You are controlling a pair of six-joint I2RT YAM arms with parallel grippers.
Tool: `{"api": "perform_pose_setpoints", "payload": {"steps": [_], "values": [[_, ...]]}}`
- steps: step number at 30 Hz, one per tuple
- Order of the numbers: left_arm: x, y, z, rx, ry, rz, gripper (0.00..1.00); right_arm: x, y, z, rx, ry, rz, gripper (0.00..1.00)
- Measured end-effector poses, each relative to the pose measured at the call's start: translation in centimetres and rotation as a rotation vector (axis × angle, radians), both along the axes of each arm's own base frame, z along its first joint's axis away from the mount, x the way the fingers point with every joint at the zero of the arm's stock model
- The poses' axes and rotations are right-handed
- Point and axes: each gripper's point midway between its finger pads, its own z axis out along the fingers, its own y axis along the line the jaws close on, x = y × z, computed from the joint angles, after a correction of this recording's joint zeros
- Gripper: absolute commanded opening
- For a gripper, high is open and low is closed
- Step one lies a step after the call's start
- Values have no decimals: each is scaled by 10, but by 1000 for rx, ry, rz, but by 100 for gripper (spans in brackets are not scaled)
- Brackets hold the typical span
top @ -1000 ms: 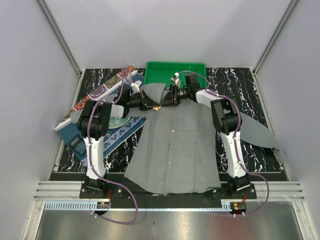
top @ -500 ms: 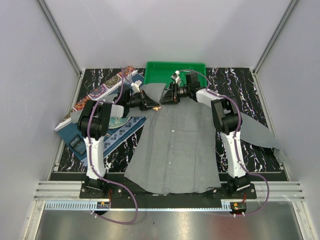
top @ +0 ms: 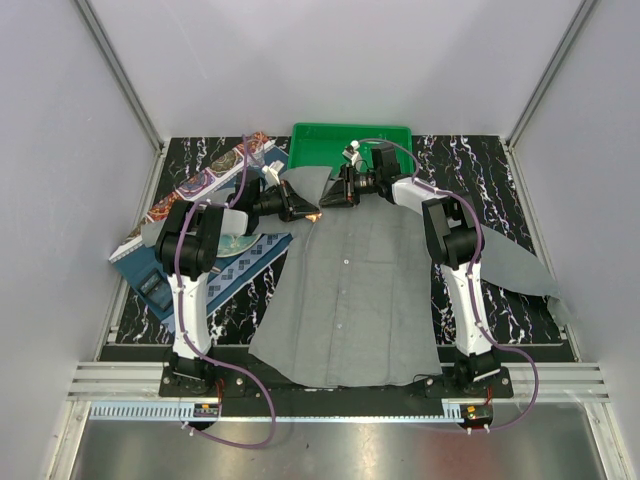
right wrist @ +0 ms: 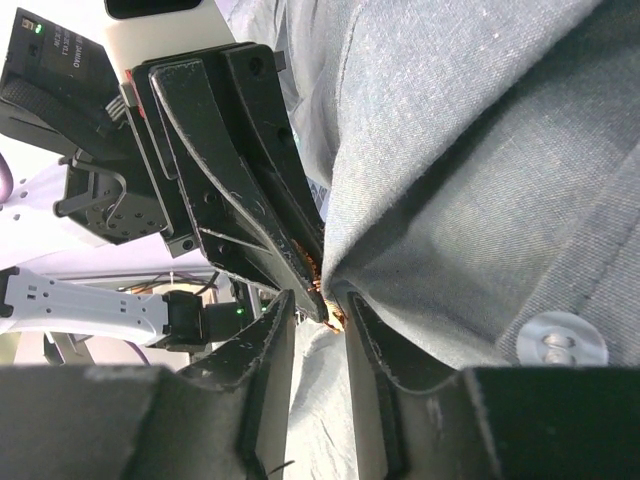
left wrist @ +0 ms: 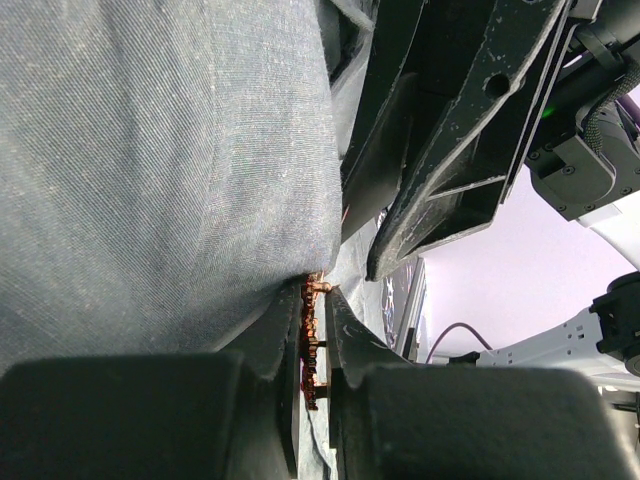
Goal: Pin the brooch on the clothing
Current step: Position the brooch on the flattened clothing.
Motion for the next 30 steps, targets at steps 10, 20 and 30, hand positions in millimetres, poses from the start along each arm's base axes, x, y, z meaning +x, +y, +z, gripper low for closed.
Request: {"api": "perform_pose_setpoints", "payload": {"steps": [10,20,30], "values": [[0,-1,0,0,0,-2,0,1,0,0,-3,1,-5,15],[-2,-2,0,1,0,-6,0,4,0,-2,-13,0,-21,37],[-2,-3,0,2,-2,-7,0,6,-1,-3,-17,2,-33,20]]}}
